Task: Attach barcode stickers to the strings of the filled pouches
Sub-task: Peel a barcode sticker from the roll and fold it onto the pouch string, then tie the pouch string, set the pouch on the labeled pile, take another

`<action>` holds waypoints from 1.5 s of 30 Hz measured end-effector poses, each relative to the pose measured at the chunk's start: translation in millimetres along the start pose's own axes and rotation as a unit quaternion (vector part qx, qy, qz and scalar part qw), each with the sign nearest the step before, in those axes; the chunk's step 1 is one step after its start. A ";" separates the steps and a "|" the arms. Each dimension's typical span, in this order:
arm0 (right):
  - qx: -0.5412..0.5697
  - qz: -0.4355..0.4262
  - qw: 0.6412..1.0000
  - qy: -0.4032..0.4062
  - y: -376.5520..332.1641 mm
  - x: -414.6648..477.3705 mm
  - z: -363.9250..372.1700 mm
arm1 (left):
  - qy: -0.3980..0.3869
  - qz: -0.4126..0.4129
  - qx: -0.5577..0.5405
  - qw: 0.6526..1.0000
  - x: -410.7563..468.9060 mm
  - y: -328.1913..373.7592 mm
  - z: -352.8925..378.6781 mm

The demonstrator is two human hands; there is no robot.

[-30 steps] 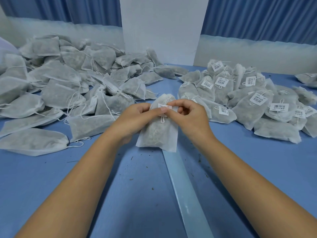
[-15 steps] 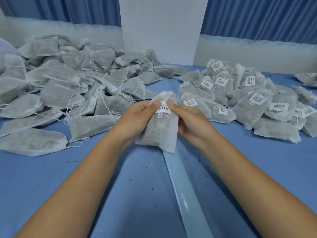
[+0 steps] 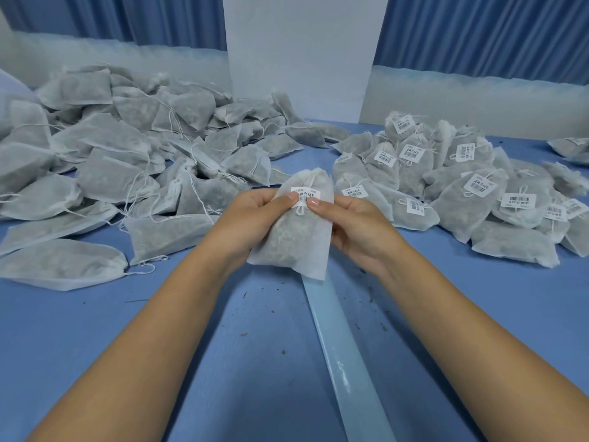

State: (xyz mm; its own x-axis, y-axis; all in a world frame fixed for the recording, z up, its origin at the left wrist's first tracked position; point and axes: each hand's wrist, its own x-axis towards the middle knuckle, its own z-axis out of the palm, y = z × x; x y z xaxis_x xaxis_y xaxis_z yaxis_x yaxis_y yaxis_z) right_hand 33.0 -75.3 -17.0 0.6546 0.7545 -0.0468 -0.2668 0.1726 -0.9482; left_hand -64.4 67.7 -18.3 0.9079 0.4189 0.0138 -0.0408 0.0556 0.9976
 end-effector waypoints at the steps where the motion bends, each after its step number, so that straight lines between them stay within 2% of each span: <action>1: 0.000 -0.002 1.000 0.007 0.3 -0.1 0.9 | 0.007 0.002 0.005 1.000 0.2 -1.0 0.6; 4: -0.047 -0.020 0.998 0.048 -0.7 -0.2 4.5 | 0.052 0.007 -0.014 0.999 2.7 -2.7 4.0; 7: -0.160 -0.035 0.985 0.059 1.4 -1.4 7.8 | 0.117 0.008 -0.062 0.991 5.1 -2.3 4.9; 10: -0.215 -0.112 0.969 0.047 6.5 -2.2 8.3 | 0.137 0.006 -0.081 0.987 5.6 -2.9 8.1; 12: -0.205 -0.156 0.964 0.061 7.5 -0.6 5.3 | 0.131 0.008 -0.095 0.987 6.2 -2.8 10.4; 14: -0.172 -0.181 0.961 0.120 7.7 3.6 -0.8 | 0.116 0.012 -0.105 0.988 7.1 -1.6 10.4; 17: -0.126 -0.172 0.946 0.244 6.5 9.3 -15.1 | 0.143 0.003 -0.073 0.987 9.2 -1.5 7.0; 20: -0.138 -0.142 0.935 0.295 6.8 16.0 -34.5 | 0.181 0.016 0.061 0.981 11.4 -7.7 -0.4; 22: -0.120 -0.113 0.947 0.275 8.7 19.5 -42.5 | 0.185 0.056 0.234 0.953 11.6 -12.9 -6.4; 24: -0.084 -0.089 0.964 0.237 10.5 21.7 -43.4 | 0.169 0.098 0.386 0.901 10.8 -17.6 -9.9; 26: -0.125 -0.077 0.962 0.231 12.0 24.1 -39.3 | 0.163 0.116 0.463 0.864 10.2 -21.3 -11.7; 30: -0.222 -0.080 0.934 0.267 17.9 23.9 -35.5 | 0.213 0.126 0.493 0.834 9.9 -16.2 -21.6; 33: -0.296 -0.107 0.908 0.277 20.1 21.1 -38.1 | 0.282 0.129 0.507 0.804 10.4 -8.0 -37.0; 36: -0.270 -0.098 0.925 0.247 20.5 18.9 -34.5 | 0.378 0.100 0.492 0.778 8.9 -1.0 -51.8; 38: -0.272 -0.092 0.931 0.223 20.9 17.3 -30.0 | 0.412 0.056 0.505 0.757 8.5 0.1 -59.6; 42: -0.310 -0.113 0.923 0.199 21.6 14.6 -22.9 | 0.389 -0.063 0.540 0.744 10.4 -3.9 -72.4; 45: -0.307 -0.133 0.922 0.192 21.5 13.5 -17.6 | 0.375 -0.022 0.543 0.751 11.2 -5.8 -74.4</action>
State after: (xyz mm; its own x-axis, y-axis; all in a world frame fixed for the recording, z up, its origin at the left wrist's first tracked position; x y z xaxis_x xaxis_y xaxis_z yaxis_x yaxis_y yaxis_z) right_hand 48.5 -72.6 -43.5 0.8732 0.4362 0.2175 0.3135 -0.1609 -0.9359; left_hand -85.0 139.5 -28.9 0.3921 0.8536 0.3429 0.7161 -0.5172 0.4687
